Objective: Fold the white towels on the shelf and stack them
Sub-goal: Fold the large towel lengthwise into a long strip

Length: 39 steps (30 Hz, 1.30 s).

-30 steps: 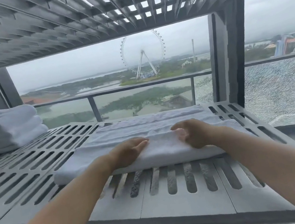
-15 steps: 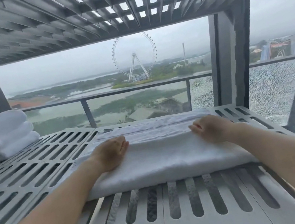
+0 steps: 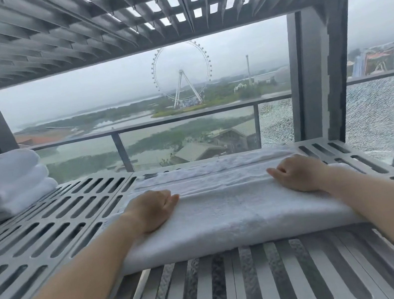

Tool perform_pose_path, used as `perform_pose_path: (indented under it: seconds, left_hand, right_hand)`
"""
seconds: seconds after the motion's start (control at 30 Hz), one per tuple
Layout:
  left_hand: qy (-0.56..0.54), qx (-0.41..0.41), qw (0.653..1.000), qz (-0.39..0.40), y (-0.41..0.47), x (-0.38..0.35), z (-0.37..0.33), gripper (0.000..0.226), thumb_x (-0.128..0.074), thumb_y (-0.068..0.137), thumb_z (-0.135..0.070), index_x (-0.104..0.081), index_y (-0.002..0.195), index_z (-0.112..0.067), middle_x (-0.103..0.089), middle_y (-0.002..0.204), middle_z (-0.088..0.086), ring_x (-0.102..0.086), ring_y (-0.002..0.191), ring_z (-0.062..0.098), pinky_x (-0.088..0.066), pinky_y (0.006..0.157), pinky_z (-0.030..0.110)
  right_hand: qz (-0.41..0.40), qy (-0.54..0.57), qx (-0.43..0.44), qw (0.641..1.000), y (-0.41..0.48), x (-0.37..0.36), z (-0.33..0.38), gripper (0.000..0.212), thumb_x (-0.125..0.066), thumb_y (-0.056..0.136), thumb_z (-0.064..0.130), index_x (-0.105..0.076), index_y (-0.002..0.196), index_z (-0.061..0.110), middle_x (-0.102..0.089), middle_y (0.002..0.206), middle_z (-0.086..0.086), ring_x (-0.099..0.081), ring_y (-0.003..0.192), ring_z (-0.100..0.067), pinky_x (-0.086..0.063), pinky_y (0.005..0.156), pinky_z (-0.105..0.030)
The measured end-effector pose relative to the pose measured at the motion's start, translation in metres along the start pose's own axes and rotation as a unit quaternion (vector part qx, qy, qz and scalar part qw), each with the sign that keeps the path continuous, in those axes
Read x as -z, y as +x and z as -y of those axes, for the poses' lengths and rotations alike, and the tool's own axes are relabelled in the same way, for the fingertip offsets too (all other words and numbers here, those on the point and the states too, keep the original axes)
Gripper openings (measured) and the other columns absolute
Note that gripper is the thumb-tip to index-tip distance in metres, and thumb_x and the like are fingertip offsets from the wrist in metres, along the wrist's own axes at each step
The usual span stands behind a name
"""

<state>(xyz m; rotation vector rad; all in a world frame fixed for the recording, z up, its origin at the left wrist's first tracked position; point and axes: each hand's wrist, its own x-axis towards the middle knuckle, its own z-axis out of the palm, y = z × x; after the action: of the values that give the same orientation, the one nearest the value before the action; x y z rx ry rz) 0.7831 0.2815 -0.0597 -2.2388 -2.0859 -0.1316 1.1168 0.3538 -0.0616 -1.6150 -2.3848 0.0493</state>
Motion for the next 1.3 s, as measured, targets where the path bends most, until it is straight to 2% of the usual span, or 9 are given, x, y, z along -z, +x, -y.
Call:
perform_pose_path:
  seconds: [0.1, 0.23, 0.4, 0.53, 0.67, 0.77, 0.87, 1.13, 1.3]
  left_hand:
    - [0.004, -0.009, 1.000, -0.015, 0.001, 0.002, 0.001, 0.038, -0.023, 0.099, -0.045, -0.039, 0.071, -0.024, -0.047, 0.073, -0.006, -0.048, 0.074, 0.016, -0.041, 0.074, 0.035]
    - [0.006, -0.006, 1.000, 0.006, 0.001, 0.002, -0.003, 0.031, -0.026, 0.098, -0.047, -0.044, 0.089, -0.022, -0.050, 0.091, -0.005, -0.047, 0.085, 0.013, -0.042, 0.080, 0.032]
    - [-0.049, -0.076, 0.991, -0.101, -0.002, 0.006, -0.029, 0.031, -0.034, 0.097, -0.043, -0.051, 0.111, -0.020, -0.051, 0.118, -0.005, -0.048, 0.110, 0.012, -0.041, 0.095, 0.031]
    - [-0.126, -0.145, 0.981, -0.031, -0.005, 0.004, -0.089, 0.036, -0.035, 0.099, -0.034, -0.044, 0.131, -0.020, -0.040, 0.141, -0.002, -0.034, 0.132, 0.014, -0.027, 0.110, 0.032]
    - [-0.085, -0.130, 0.985, 0.073, -0.011, -0.018, -0.105, 0.055, -0.018, 0.099, -0.045, -0.005, 0.150, -0.026, 0.001, 0.158, -0.007, 0.005, 0.144, 0.008, 0.004, 0.118, 0.043]
    - [-0.051, -0.119, 0.987, 0.092, -0.012, -0.019, -0.098, 0.057, -0.015, 0.098, -0.051, 0.004, 0.148, -0.032, 0.010, 0.157, -0.007, 0.012, 0.143, 0.008, 0.008, 0.116, 0.040]
    - [-0.040, -0.121, 0.987, 0.098, -0.015, -0.017, -0.100, 0.056, -0.015, 0.098, -0.052, 0.004, 0.148, -0.034, 0.011, 0.157, -0.007, 0.012, 0.143, 0.008, 0.007, 0.117, 0.040]
    - [0.013, -0.075, 0.988, 0.136, -0.010, 0.009, -0.136, 0.056, -0.019, 0.099, -0.037, -0.001, 0.150, -0.020, 0.010, 0.158, -0.003, 0.013, 0.144, 0.016, 0.013, 0.113, 0.055]
    - [-0.108, -0.106, 0.984, 0.097, -0.001, 0.001, -0.213, 0.055, -0.018, 0.100, -0.038, -0.003, 0.150, -0.020, 0.005, 0.158, -0.006, 0.008, 0.145, 0.011, 0.008, 0.115, 0.049]
  right_hand:
    - [-0.008, -0.018, 0.004, 1.000, 0.005, 0.009, 0.000, 0.053, -0.027, 0.096, 0.051, -0.030, 0.054, 0.018, -0.039, 0.051, 0.001, -0.038, 0.049, -0.017, -0.032, 0.053, -0.029]
    - [0.012, -0.024, 0.007, 1.000, 0.007, 0.008, -0.001, 0.050, -0.027, 0.096, 0.051, -0.034, 0.060, 0.018, -0.042, 0.057, 0.002, -0.038, 0.052, -0.015, -0.032, 0.053, -0.029]
    - [-0.037, 0.001, 0.049, 0.998, -0.003, 0.001, 0.018, 0.033, -0.030, 0.098, 0.043, -0.048, 0.081, 0.021, -0.055, 0.088, 0.003, -0.054, 0.085, -0.018, -0.038, 0.072, -0.031]
    - [-0.064, 0.052, 0.106, 0.991, -0.014, -0.010, 0.067, 0.030, -0.039, 0.096, 0.034, -0.056, 0.110, 0.014, -0.055, 0.117, -0.004, -0.053, 0.106, -0.020, -0.040, 0.088, -0.032]
    - [0.035, 0.065, 0.137, 0.988, -0.022, -0.026, 0.076, 0.045, -0.035, 0.097, 0.036, -0.039, 0.138, 0.017, -0.041, 0.144, -0.003, -0.034, 0.134, -0.019, -0.023, 0.112, -0.033]
    - [0.121, 0.009, 0.127, 0.984, -0.025, -0.023, 0.059, 0.056, -0.023, 0.098, 0.048, -0.009, 0.149, 0.028, -0.008, 0.158, 0.008, -0.001, 0.145, -0.011, 0.002, 0.117, -0.039]
    - [0.147, -0.016, 0.108, 0.983, -0.029, -0.018, 0.043, 0.059, -0.018, 0.098, 0.052, -0.001, 0.149, 0.028, 0.004, 0.158, 0.005, 0.006, 0.145, -0.011, 0.006, 0.117, -0.039]
    - [0.072, 0.081, 0.083, 0.991, -0.046, -0.005, 0.030, 0.052, -0.028, 0.101, 0.036, -0.024, 0.147, 0.014, -0.013, 0.158, 0.002, -0.013, 0.144, -0.014, -0.011, 0.117, -0.031]
    - [0.092, 0.069, 0.042, 0.992, -0.055, -0.002, 0.008, 0.050, -0.031, 0.095, 0.032, -0.032, 0.143, 0.018, -0.032, 0.151, -0.006, -0.032, 0.137, -0.021, -0.027, 0.112, -0.041]
